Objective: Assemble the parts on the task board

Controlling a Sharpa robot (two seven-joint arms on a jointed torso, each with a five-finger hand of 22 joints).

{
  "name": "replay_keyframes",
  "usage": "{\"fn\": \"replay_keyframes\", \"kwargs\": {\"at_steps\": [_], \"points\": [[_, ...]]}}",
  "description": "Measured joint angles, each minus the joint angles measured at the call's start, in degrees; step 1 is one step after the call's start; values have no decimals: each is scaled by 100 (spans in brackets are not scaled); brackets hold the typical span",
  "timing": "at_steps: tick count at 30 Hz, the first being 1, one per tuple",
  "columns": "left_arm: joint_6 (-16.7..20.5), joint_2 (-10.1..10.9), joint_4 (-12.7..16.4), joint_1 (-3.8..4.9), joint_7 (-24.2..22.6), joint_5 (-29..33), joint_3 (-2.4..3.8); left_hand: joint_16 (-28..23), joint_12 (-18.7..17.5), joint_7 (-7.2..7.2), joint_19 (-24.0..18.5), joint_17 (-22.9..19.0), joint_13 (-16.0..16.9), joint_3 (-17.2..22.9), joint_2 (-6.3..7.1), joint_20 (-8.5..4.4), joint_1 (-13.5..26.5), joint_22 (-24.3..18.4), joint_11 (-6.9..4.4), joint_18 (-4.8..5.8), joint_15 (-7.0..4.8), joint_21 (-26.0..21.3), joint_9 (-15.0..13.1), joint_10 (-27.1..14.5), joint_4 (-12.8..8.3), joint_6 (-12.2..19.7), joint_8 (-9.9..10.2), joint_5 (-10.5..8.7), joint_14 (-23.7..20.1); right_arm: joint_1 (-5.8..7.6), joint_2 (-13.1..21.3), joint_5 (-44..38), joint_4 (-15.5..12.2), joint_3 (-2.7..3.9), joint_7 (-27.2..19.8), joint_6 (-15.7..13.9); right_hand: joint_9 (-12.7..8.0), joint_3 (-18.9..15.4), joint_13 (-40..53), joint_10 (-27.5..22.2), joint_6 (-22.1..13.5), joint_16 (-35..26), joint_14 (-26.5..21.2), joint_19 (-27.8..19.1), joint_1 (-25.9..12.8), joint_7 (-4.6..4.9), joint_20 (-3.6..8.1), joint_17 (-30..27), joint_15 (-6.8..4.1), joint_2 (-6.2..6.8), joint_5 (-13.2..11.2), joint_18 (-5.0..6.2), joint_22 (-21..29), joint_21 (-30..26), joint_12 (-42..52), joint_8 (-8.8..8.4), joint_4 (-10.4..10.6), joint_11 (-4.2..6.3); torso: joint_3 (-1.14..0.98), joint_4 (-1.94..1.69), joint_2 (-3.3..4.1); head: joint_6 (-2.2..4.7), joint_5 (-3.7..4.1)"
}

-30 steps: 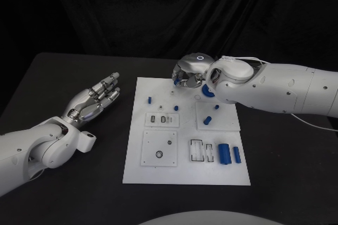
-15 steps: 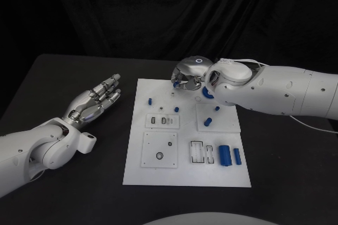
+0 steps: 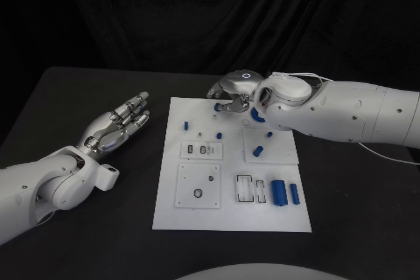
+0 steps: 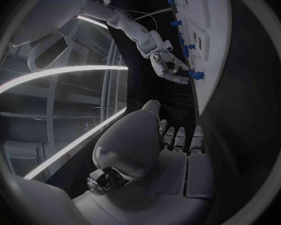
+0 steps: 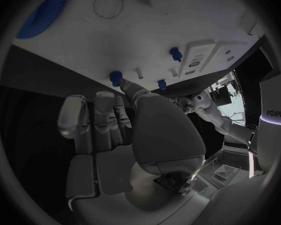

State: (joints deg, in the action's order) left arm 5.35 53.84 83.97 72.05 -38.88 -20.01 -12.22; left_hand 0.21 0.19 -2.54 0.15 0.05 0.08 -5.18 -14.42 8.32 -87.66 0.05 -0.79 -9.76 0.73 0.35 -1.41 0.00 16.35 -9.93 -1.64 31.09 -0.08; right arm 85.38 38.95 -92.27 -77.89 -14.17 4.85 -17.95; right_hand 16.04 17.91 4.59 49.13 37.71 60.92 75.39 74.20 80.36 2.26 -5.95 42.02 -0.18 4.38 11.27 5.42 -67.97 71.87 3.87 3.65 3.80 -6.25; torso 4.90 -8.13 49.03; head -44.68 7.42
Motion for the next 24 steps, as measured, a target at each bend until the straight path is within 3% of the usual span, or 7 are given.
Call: {"fn": "replay_keyframes", "kwargs": {"at_steps": [5,9,12,14,18,21,24], "points": [[-16,0,-8,0,0,0,0,0,0,41,-21,0,1,0,-2,21,2,0,0,0,0,0,0,0,0,-1,0,0,0,-8,67,3,15,0,-51,-92,-129,-46,36,-155,-229,-16,-35,-8,3,-25,-8,-39,-1,-3,0,5,-14,-32,109,0,-15,1,0,0,0,8,1],[-21,2,-9,0,0,0,0,0,0,61,-21,0,1,0,-2,21,2,0,0,0,0,0,0,0,0,-21,0,10,0,-9,291,17,-106,0,-196,-407,-88,-85,136,-36,231,-60,-77,-2,77,34,29,-123,-43,-77,0,3,-16,-54,398,73,-18,78,-1,0,0,12,12],[-21,19,18,-1,0,0,0,0,0,61,-21,1,1,0,-2,21,2,0,0,0,0,0,0,0,0,-21,0,78,0,-8,521,31,-258,1,-326,-662,-89,-47,258,434,763,-151,-82,0,99,234,81,-234,-77,-99,74,1,11,-120,776,237,20,116,-2,1,-1,12,13],[-21,41,51,-1,0,0,0,0,0,61,-21,1,0,0,-2,21,2,1,0,-1,-1,0,0,0,0,-21,0,119,0,9,719,51,-390,1,-427,-810,-79,-1,289,632,1027,-202,-64,3,137,299,83,-278,-95,-137,136,2,0,-120,907,321,66,145,-2,1,-1,12,13],[-20,49,83,-1,0,0,0,0,0,61,-21,1,-2,0,-2,21,2,1,0,0,-1,0,0,0,0,-21,0,118,0,57,1073,99,-637,4,-561,-957,-67,85,352,1020,1369,-542,-120,-34,160,328,117,-667,-144,-160,201,6,124,-289,1118,379,104,218,-3,3,-1,7,-4],[-19,46,91,-1,0,0,0,0,0,61,-21,2,-3,0,-2,21,2,1,0,0,-1,0,0,0,0,-21,0,118,0,75,1391,140,-853,5,-651,-1025,-88,115,397,1234,1441,-939,-247,-186,160,309,124,-1069,-151,-160,201,88,342,-544,1241,379,134,280,-4,2,-1,6,-16],[-17,44,91,-1,0,0,0,0,0,94,-21,2,-4,1,-2,21,2,1,-1,0,-1,0,-3,0,-1,-54,0,130,0,77,1632,175,-1027,0,-710,-1045,-131,146,455,1472,1507,-1217,-250,-279,160,303,119,-1228,-154,-160,195,89,557,-822,1369,306,165,346,-4,-3,-1,49,-27]]}}
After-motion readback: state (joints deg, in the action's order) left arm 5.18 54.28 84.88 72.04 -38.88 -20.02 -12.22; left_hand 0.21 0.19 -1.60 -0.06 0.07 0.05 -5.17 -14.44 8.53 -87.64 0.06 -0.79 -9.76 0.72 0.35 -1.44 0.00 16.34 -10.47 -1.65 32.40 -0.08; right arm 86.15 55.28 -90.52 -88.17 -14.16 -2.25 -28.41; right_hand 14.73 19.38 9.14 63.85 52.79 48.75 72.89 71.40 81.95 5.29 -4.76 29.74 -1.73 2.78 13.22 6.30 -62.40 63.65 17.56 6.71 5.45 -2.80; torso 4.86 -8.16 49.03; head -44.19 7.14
